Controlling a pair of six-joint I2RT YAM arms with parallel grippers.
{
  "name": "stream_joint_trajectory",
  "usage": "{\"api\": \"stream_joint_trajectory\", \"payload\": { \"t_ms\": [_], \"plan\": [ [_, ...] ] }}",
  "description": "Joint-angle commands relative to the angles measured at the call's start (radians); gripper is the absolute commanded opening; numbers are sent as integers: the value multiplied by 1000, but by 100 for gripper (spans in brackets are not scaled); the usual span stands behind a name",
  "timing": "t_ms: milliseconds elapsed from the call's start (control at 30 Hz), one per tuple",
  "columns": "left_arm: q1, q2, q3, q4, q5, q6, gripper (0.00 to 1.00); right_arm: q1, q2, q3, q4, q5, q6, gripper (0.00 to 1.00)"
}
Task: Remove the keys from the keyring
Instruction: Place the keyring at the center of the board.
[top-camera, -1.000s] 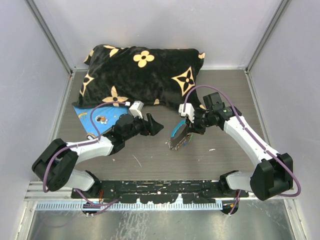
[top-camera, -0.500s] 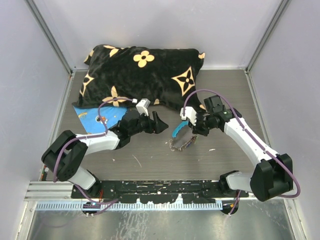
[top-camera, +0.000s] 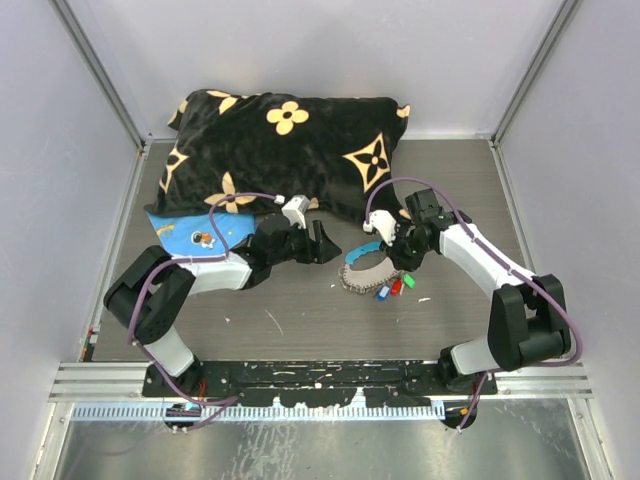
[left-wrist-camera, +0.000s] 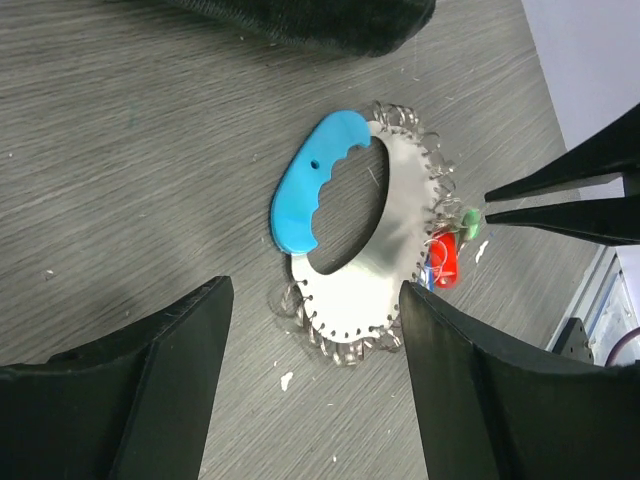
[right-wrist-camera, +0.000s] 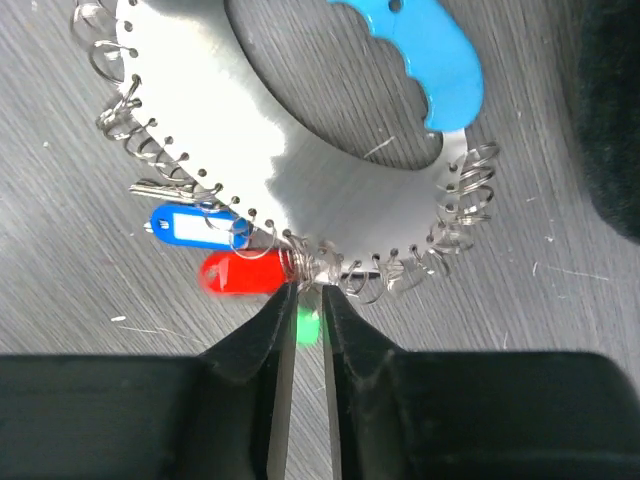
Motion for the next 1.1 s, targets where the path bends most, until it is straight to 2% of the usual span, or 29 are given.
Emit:
{"api": "stream_joint_trajectory", "payload": {
  "t_ms": [0, 133, 233, 367, 467, 567, 667, 833, 1067],
  "plan": [
    [-3, 18, 40, 24, 26, 6, 68, -25, 17, 28, 40, 26, 58, 28],
    [-3, 18, 22, 82, 42, 14, 66, -72, 16, 44, 43, -44, 92, 46],
    [-3, 7, -10, 162, 66, 25, 66, -139, 41, 65, 67, -174, 162, 59],
    [-3, -7, -60, 271, 82, 39, 65, -163, 163, 134, 48, -356, 219, 64],
    [-8, -33, -102, 326, 73, 43, 64, -159, 249, 198, 38, -432, 228, 65],
    [-25, -64, -148, 371, 46, 70, 64, -136, 279, 228, 83, -384, 217, 66],
    [-36, -81, -170, 397, 28, 84, 64, -90, 278, 209, 170, -210, 199, 66],
    [-39, -78, -194, 451, 17, 77, 64, 15, 283, 181, 223, -76, 114, 67],
    [-38, -74, -208, 481, 14, 72, 64, 23, 349, 274, 146, -139, 27, 68]
  ]
}}
